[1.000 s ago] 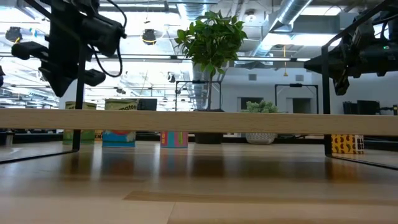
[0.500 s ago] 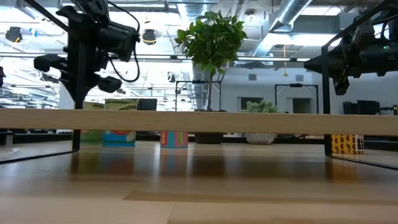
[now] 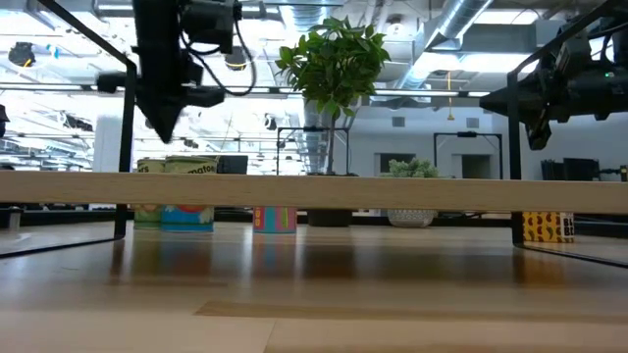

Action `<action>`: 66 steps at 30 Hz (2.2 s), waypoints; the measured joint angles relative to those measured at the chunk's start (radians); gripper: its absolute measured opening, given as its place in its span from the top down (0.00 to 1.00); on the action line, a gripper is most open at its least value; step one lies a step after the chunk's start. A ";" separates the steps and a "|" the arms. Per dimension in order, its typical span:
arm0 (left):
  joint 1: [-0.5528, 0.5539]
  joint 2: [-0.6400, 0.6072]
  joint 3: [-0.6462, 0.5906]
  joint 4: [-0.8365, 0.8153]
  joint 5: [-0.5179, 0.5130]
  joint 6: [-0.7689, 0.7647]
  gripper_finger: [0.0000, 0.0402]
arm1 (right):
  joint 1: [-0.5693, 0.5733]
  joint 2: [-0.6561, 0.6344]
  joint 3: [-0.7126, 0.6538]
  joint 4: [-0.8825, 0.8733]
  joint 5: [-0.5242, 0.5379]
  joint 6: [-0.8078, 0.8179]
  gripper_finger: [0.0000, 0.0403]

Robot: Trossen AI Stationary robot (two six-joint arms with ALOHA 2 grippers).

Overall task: Pick and place cans onto a shelf
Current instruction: Adjust the green pear can, then adjust the yellow pineapple can

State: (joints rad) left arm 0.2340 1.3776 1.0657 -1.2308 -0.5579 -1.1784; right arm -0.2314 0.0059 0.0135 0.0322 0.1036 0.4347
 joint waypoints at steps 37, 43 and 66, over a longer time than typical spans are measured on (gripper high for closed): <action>0.004 -0.001 -0.102 0.331 -0.067 0.079 1.00 | 0.000 0.000 0.000 0.000 -0.015 0.002 0.88; 0.099 -0.001 -0.102 0.312 -0.193 0.072 1.00 | 0.000 0.000 -0.001 0.007 -0.025 0.002 0.88; 0.524 0.249 -0.101 0.410 0.055 0.172 1.00 | 0.000 0.000 -0.001 0.007 -0.026 0.010 0.88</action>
State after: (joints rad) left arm 0.7584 1.6270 0.9649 -0.8213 -0.5034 -1.0061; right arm -0.2314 0.0061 0.0128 0.0396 0.0776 0.4446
